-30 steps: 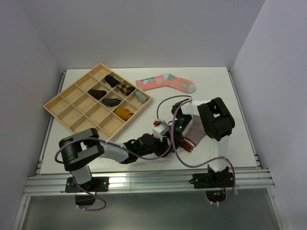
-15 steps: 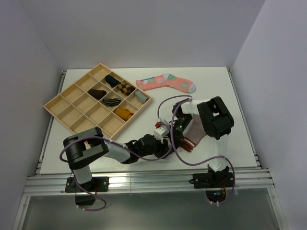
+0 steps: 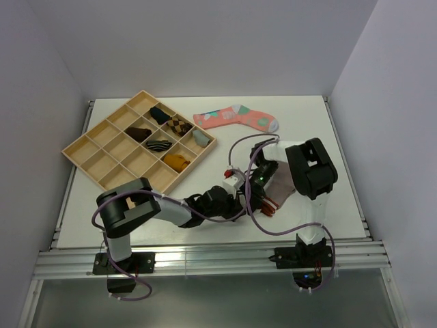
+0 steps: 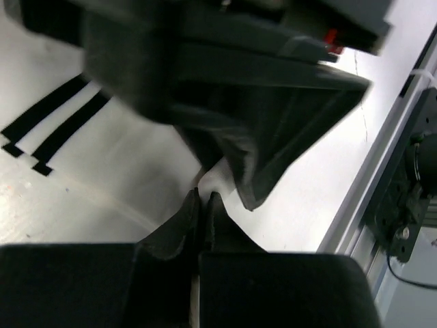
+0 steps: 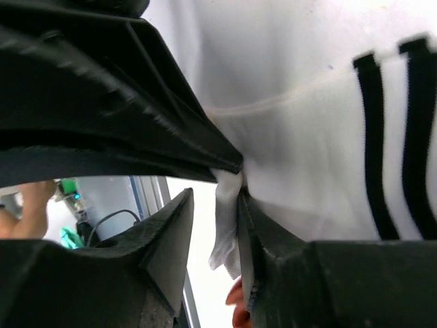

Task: Roll the socks
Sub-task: Move the sock to the center of the board, then roll the sock at the center of the board.

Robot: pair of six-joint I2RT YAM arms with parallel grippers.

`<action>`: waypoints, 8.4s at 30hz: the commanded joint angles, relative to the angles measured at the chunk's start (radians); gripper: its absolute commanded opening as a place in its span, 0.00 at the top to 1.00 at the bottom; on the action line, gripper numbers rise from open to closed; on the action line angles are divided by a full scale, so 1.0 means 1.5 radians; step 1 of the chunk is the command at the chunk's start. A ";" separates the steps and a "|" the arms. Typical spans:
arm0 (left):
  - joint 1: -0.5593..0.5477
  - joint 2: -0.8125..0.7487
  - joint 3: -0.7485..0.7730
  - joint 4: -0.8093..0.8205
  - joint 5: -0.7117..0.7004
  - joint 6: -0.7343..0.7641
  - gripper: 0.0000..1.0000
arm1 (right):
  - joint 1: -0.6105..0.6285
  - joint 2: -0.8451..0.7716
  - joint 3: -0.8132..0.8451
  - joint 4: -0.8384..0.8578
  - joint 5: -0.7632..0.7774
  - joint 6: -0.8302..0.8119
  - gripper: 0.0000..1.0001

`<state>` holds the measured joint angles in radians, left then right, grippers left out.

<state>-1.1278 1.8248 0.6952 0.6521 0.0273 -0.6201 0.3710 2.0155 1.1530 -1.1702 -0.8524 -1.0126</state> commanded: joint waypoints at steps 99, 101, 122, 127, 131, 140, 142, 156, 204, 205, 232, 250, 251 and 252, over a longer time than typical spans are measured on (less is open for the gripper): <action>0.215 0.007 0.042 -0.313 0.456 -0.235 0.87 | 0.424 -0.445 -0.384 0.578 0.388 0.119 0.76; 0.218 -0.003 0.039 -0.308 0.450 -0.240 0.84 | 0.423 -0.440 -0.382 0.572 0.389 0.122 0.82; 0.200 -0.295 -0.154 -0.153 -0.052 -0.356 0.83 | 0.179 -0.262 -0.147 0.145 0.073 -0.013 0.91; 0.118 -0.324 -0.163 -0.123 -0.156 -0.267 0.82 | 0.127 -0.101 -0.042 0.038 0.041 -0.025 0.90; 0.098 -0.297 -0.193 -0.055 -0.149 -0.243 0.81 | 0.119 -0.053 -0.002 0.044 0.050 0.031 0.90; 0.043 -0.246 -0.210 0.139 -0.085 -0.097 0.72 | 0.110 0.012 0.027 0.051 0.081 0.097 0.90; 0.037 -0.231 -0.206 0.152 -0.056 -0.077 0.67 | 0.109 0.024 0.031 0.048 0.079 0.101 0.90; 0.032 -0.101 -0.137 0.176 0.060 0.008 0.60 | 0.101 0.066 0.076 0.023 0.078 0.108 0.90; 0.017 -0.097 -0.051 -0.161 0.055 -0.192 1.00 | 0.043 -0.203 -0.065 0.226 0.162 0.234 0.47; 0.019 -0.099 -0.052 -0.159 0.071 -0.200 1.00 | 0.029 -0.224 -0.075 0.235 0.164 0.235 0.47; 0.167 -0.015 0.050 -0.369 0.375 -0.281 1.00 | 0.197 -0.654 -0.346 0.415 0.219 0.105 0.46; 0.187 0.015 0.017 -0.313 0.422 -0.299 1.00 | 0.426 -0.538 -0.368 0.495 0.343 0.118 0.55; 0.188 0.017 0.017 -0.311 0.425 -0.299 1.00 | 0.429 -0.532 -0.367 0.496 0.345 0.118 0.55; 0.188 0.018 0.017 -0.308 0.428 -0.300 1.00 | 0.430 -0.528 -0.367 0.499 0.350 0.119 0.56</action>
<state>-0.8486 1.8187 0.7399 0.1951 0.6693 -1.0756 1.0012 1.2030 0.6125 -0.4831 -0.3782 -0.8482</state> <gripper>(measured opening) 0.031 0.446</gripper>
